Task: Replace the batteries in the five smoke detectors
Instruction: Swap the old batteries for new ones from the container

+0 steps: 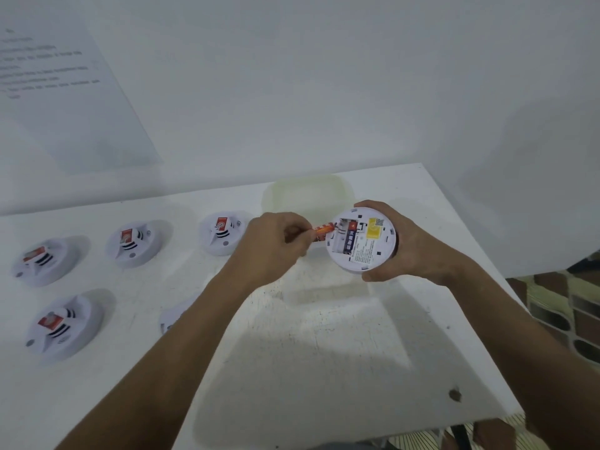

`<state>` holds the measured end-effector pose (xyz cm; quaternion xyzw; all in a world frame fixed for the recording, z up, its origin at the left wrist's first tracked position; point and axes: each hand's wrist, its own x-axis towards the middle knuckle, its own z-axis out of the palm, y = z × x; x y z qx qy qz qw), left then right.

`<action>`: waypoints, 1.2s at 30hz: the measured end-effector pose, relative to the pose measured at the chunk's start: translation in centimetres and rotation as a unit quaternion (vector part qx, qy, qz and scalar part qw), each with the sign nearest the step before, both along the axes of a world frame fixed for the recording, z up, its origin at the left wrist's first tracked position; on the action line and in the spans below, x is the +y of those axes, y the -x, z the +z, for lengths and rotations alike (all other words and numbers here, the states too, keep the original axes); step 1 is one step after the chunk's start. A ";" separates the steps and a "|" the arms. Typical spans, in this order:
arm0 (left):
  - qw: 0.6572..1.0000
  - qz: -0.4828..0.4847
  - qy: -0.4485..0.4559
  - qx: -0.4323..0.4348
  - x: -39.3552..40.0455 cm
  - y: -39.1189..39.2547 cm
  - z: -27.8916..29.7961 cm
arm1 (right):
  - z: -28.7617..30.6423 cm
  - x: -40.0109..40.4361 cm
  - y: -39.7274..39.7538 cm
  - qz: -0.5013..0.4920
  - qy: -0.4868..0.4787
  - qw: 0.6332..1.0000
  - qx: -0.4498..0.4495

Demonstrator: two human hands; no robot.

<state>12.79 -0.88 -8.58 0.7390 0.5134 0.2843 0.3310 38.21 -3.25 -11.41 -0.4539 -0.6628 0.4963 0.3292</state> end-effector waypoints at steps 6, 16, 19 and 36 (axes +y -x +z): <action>0.992 0.050 0.109 -0.049 0.7 2.3 -0.9 | -0.3 -0.5 -0.7 -0.028 0.003 1.000 0.004; 0.980 0.037 0.100 0.169 -0.1 0.9 -3.8 | -1.7 -1.1 0.3 -0.011 0.013 1.000 -0.012; 0.969 0.046 0.119 0.212 0.0 0.4 -4.0 | -2.0 -1.3 0.2 -0.015 0.012 1.000 -0.010; 0.997 0.008 -0.042 0.068 -0.9 0.2 -1.6 | -1.2 -1.1 1.0 0.003 -0.012 1.000 -0.019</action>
